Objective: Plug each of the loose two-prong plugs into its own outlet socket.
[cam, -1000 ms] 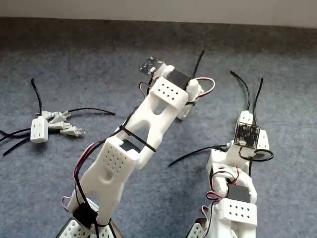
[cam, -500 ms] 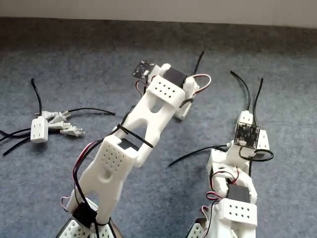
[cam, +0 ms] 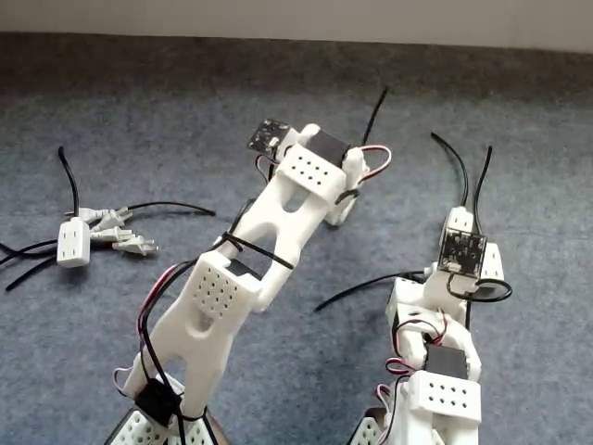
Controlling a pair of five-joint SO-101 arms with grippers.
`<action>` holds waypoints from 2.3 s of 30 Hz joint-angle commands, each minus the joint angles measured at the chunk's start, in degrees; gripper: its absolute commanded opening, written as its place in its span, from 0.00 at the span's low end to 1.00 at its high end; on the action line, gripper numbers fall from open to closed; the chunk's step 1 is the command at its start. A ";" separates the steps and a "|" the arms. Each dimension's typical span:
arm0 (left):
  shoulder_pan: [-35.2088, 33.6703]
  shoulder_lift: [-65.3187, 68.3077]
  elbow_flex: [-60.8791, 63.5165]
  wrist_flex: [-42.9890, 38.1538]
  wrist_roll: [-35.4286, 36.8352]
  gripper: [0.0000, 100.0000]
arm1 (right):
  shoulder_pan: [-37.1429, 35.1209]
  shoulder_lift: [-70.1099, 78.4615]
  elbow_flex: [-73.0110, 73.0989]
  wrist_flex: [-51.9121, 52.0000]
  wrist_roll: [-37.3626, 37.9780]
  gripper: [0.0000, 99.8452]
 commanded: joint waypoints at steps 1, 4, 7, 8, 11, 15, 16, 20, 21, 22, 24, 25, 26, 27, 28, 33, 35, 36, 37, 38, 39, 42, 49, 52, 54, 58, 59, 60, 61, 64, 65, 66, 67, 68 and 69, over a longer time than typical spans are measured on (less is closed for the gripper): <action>-1.80 1.45 -0.48 3.69 -2.29 0.01 | 0.66 0.66 0.92 -1.45 -0.44 0.01; -2.15 0.57 -1.45 8.79 -4.48 0.01 | 0.66 0.66 0.92 -1.45 -0.44 0.01; -2.68 -0.66 -1.63 12.92 -6.07 0.01 | 0.66 0.66 0.92 -1.45 -0.44 0.01; -2.77 -0.66 -1.54 13.10 -7.56 0.01 | 0.66 0.66 0.92 -1.45 -0.44 0.01; -4.44 -1.01 1.54 13.10 -11.78 0.01 | 0.66 0.66 0.92 -1.45 -0.44 0.01; -6.37 -0.75 2.59 13.10 -19.25 0.01 | 0.66 0.66 0.84 -1.45 -0.44 0.01; -6.73 -0.92 2.51 13.10 -23.03 0.01 | 0.66 0.66 0.84 -1.45 -0.44 0.01; -6.99 -1.10 0.84 13.10 -40.26 0.01 | 0.66 0.66 0.84 -1.54 -0.44 0.01; -6.99 -1.01 0.22 13.10 -44.04 0.01 | 0.66 0.66 0.84 -1.54 -0.44 0.01; -7.08 -1.01 -0.04 13.10 -47.38 0.01 | 0.66 0.66 0.84 -1.54 -0.44 0.01; -7.34 -1.10 -0.57 13.10 -52.84 0.01 | 0.66 0.66 0.84 -1.54 -0.44 0.01; -7.69 -1.10 -1.10 13.10 -55.30 0.01 | 0.66 0.66 0.84 -1.54 -0.44 0.01; -7.87 -1.10 -1.45 13.10 -57.58 0.01 | 0.66 0.66 0.84 -1.54 -0.44 0.01; -8.40 -1.10 -1.63 13.10 -59.69 0.01 | 0.66 0.66 0.84 -1.54 -0.44 0.01; -8.66 -1.10 -1.63 13.10 -61.45 0.03 | 0.66 0.66 0.75 -1.54 -0.44 0.01; -9.80 -1.10 -1.71 13.19 -67.25 0.16 | 0.57 0.66 0.75 -1.54 -0.44 0.01; -9.80 -1.19 -1.98 13.19 -69.45 0.20 | 0.48 0.66 0.75 -1.54 -0.44 0.01; -9.71 -1.19 -2.86 13.19 -71.03 0.21 | 0.48 0.66 0.75 -1.54 -0.44 0.01; -9.63 -1.10 -4.09 13.19 -72.97 0.21 | 0.40 0.66 0.75 -1.54 -0.44 0.01; -9.63 -1.10 -5.32 13.19 -75.08 0.22 | 0.40 0.66 0.75 -1.54 -0.44 0.01; -9.45 -1.10 -6.99 13.19 -77.36 0.22 | 0.40 0.66 0.75 -1.54 -0.44 0.01; -9.36 -1.01 -13.32 13.19 -84.48 0.22 | 0.40 0.66 0.66 -1.54 -0.44 0.01; -6.29 -0.75 -19.56 13.10 -105.85 0.29 | 0.40 0.66 0.57 -1.54 -0.44 0.01; -4.53 -0.57 -19.38 13.10 -112.88 0.31 | 0.40 0.66 0.57 -1.54 -0.44 0.01; -3.65 -0.57 -19.38 13.10 -117.80 0.32 | 0.40 0.66 0.57 -1.54 -0.44 0.01; -2.24 -0.48 -19.38 13.10 -133.10 0.31 | 0.40 0.66 0.66 -1.54 -0.44 0.01; -2.07 -0.31 -19.30 13.10 -136.44 0.31 | 0.40 0.66 0.66 -1.54 -0.44 0.01; -1.89 0.22 -19.30 13.10 -138.90 0.31 | 0.40 0.66 0.66 -1.54 -0.44 0.01; -1.80 1.01 -19.47 13.10 -140.84 0.31 | 0.48 0.66 0.66 -1.54 -0.44 0.01; -1.80 3.56 -19.56 13.10 -145.23 0.31 | 0.48 0.66 0.66 -1.54 -0.35 0.01; -1.89 4.62 -19.65 13.10 -146.37 0.31 | 0.48 0.66 0.66 -1.54 -0.35 0.01; -1.98 5.76 -19.74 13.01 -147.43 0.31 | 0.48 0.66 0.66 -1.54 -0.35 0.01; -2.07 6.81 -19.74 12.84 -148.13 0.31 | 0.48 0.66 0.66 -1.54 -0.35 0.01; -2.15 7.96 -19.74 11.87 -148.40 0.31 | 0.48 0.66 0.57 -1.54 -0.35 0.01; -2.33 9.10 -19.74 10.90 -148.40 0.31 | 0.48 0.66 0.57 -1.54 -0.35 0.01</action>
